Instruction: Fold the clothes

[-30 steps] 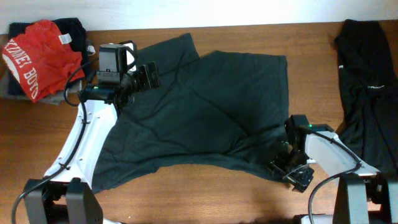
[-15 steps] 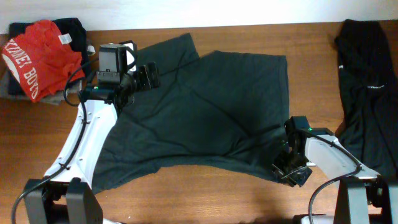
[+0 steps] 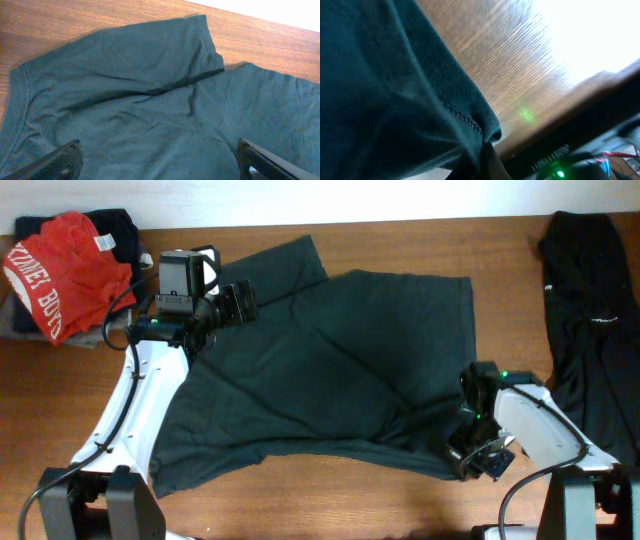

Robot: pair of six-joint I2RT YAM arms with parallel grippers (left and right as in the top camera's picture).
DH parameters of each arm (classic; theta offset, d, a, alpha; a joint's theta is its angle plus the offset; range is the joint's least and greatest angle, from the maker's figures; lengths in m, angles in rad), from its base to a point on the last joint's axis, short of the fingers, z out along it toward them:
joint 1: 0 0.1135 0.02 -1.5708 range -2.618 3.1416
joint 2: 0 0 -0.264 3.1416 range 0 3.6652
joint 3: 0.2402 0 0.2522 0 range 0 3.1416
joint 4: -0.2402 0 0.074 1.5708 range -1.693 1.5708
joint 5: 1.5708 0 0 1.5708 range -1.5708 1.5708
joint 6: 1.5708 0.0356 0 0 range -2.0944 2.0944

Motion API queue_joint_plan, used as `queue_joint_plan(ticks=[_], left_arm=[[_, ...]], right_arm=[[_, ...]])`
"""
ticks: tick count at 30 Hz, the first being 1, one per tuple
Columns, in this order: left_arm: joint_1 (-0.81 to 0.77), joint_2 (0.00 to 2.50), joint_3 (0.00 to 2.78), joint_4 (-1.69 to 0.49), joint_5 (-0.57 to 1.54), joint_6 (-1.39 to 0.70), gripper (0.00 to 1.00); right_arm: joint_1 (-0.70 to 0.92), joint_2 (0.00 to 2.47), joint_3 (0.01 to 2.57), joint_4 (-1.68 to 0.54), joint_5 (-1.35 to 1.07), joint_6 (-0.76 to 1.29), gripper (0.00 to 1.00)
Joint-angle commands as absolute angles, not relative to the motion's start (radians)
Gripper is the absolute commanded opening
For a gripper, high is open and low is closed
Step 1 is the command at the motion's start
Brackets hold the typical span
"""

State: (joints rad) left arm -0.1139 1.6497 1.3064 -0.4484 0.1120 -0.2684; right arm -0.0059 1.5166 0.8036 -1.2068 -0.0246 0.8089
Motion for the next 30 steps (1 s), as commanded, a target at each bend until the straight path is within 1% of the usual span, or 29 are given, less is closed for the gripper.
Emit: queue_joint_plan(ticks=[1,2,4,6,7,10,13,16,18,21,25,30], left_arm=[[-0.113,1.657,1.309,-0.445,0.107,-0.252,0.97],[-0.113,1.657,1.309,-0.444,0.107,-0.252,0.97],[-0.113,1.657,1.309,-0.441,0.107,-0.252,0.97],[-0.113,1.657,1.309,-0.438,0.107,-0.252,0.97],[-0.113,1.657,1.309,-0.436,0.107,-0.252,0.97],[-0.113,1.657,1.309,-0.426,0.108,-0.252,0.97],[-0.113,1.657,1.309,-0.413,0.108,-0.252,0.97],[-0.118,1.661,1.309,-0.395,0.112,-0.252,0.97],[-0.125,1.672,1.309,-0.380,0.116,-0.252,0.97],[-0.139,1.699,1.309,-0.374,0.117,-0.252,0.96],[-0.148,1.745,1.309,-0.379,0.117,-0.253,0.96],[-0.148,1.759,1.309,-0.386,0.116,-0.252,0.96]], right_arm=[[-0.009,1.497,0.905,-1.293,0.079,0.824,0.08],[-0.009,1.497,0.923,-1.319,0.091,0.824,0.09],[-0.009,1.497,0.952,-1.369,0.115,0.823,0.16],[-0.009,1.497,0.970,-1.412,0.125,0.820,0.42],[-0.009,1.497,0.972,-1.432,0.126,0.817,0.46],[-0.009,1.497,0.972,-1.449,0.117,0.817,0.46],[-0.009,1.497,0.972,-1.414,0.104,0.817,0.47],[-0.009,1.497,0.973,-1.330,0.078,0.811,0.70],[-0.009,1.497,0.973,-1.256,0.049,0.746,0.76],[-0.009,1.498,0.973,-1.135,0.010,0.706,0.80],[-0.009,1.499,0.973,-1.005,0.016,0.677,0.80],[-0.009,1.499,0.972,-0.944,0.131,0.624,0.80]])
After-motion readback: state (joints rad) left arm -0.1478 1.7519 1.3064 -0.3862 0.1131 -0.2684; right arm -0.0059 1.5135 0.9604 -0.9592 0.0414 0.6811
